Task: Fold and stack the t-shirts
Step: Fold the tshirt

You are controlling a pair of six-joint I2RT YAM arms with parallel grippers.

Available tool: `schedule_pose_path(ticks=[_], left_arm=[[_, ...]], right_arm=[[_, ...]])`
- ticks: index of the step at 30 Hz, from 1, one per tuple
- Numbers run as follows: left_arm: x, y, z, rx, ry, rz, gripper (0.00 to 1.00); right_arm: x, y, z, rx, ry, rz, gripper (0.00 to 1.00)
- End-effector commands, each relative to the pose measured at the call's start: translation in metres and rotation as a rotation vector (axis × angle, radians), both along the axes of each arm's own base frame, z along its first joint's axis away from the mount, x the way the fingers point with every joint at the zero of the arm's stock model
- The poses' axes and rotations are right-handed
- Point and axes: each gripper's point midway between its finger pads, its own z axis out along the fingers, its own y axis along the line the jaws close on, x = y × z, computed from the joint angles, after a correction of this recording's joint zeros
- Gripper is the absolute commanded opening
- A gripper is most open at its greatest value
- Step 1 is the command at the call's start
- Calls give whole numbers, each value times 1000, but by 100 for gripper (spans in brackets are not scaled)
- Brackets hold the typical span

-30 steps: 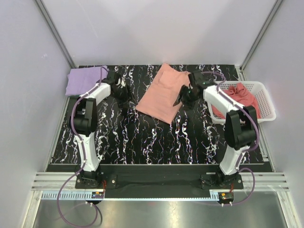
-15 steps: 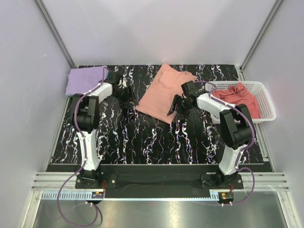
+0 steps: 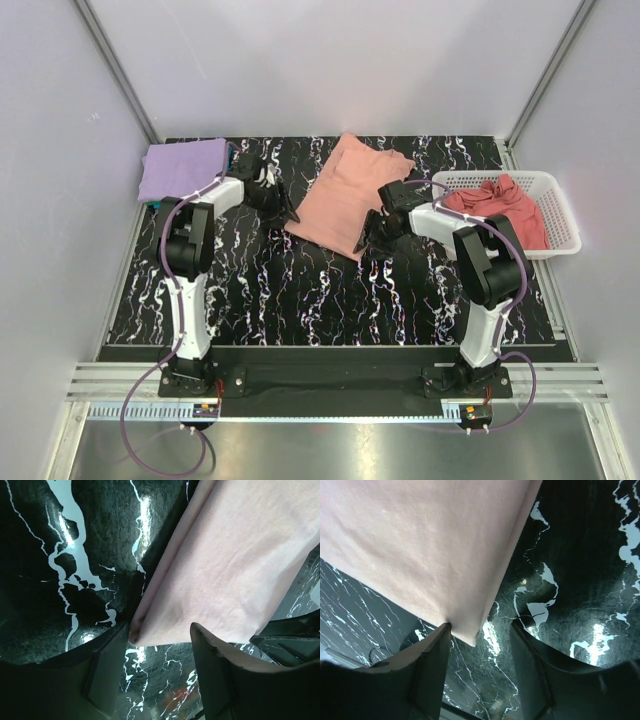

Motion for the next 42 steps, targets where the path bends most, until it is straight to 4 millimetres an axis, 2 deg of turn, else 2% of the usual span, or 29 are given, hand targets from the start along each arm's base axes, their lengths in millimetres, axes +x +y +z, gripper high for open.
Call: schedule_pose_path(ticks=[1, 3, 4, 6, 7, 8, 11, 13, 15, 19, 21, 23, 24, 25, 27, 30, 31, 32, 34, 37, 38, 40, 41, 42], left_arm=[[-4, 8, -18, 63, -2, 1, 56], [-12, 10, -23, 64, 28, 8, 55], [-14, 10, -24, 68, 34, 9, 51], [-15, 11, -24, 89, 22, 7, 42], [-18, 12, -25, 100, 31, 12, 37], [-20, 12, -26, 100, 43, 13, 29], [-30, 11, -22, 106, 59, 4, 18], [-38, 15, -21, 135, 68, -1, 8], [-43, 13, -10, 138, 43, -14, 0], [-66, 12, -1, 171, 63, -31, 0], [-85, 8, -3, 184, 89, -56, 0], [-99, 8, 1, 217, 89, -73, 0], [-114, 13, -6, 241, 123, -75, 0], [-120, 11, 1, 237, 113, -78, 0], [-139, 14, -4, 235, 150, -68, 0], [-152, 11, 7, 199, 146, -58, 0], [-162, 11, 4, 187, 165, -59, 0], [-164, 8, 12, 162, 152, -53, 0], [-175, 6, 13, 138, 165, -57, 3], [-183, 4, 15, 109, 167, -53, 15], [-189, 4, 11, 106, 184, -54, 24], [-196, 5, 7, 102, 211, -54, 29], [-202, 6, 3, 103, 228, -47, 33], [-204, 5, 6, 90, 224, -42, 41]], right_arm=[[5, 1, -11, -30, -25, 2, 55], [1, 0, -19, -32, -6, -13, 45], [1, -4, -21, -46, -2, -21, 29], [-4, -6, -24, -49, 5, -24, 14], [-6, -6, -24, -51, 10, -19, 2], [-7, -6, -22, -55, 7, -5, 0], [-18, -17, -20, -91, 13, 15, 0], [-28, -23, -16, -104, 12, 29, 0], [-41, -26, -17, -99, 25, 55, 0], [-66, -36, -13, -109, 55, 90, 0], [-83, -41, -11, -116, 79, 118, 0], [-90, -45, -1, -116, 66, 129, 0], [-99, -50, 0, -126, 90, 134, 0], [-103, -51, 7, -123, 82, 139, 0], [-115, -55, 10, -124, 113, 134, 0], [-130, -58, 19, -105, 126, 116, 0], [-132, -57, 26, -88, 107, 113, 0], [-135, -57, 28, -80, 108, 100, 0], [-146, -62, 27, -80, 110, 87, 0], [-160, -65, 22, -64, 127, 75, 1], [-162, -66, 21, -62, 124, 72, 4], [-168, -69, 20, -61, 129, 60, 16], [-170, -68, 20, -55, 134, 52, 33], [-170, -67, 22, -46, 135, 49, 42]])
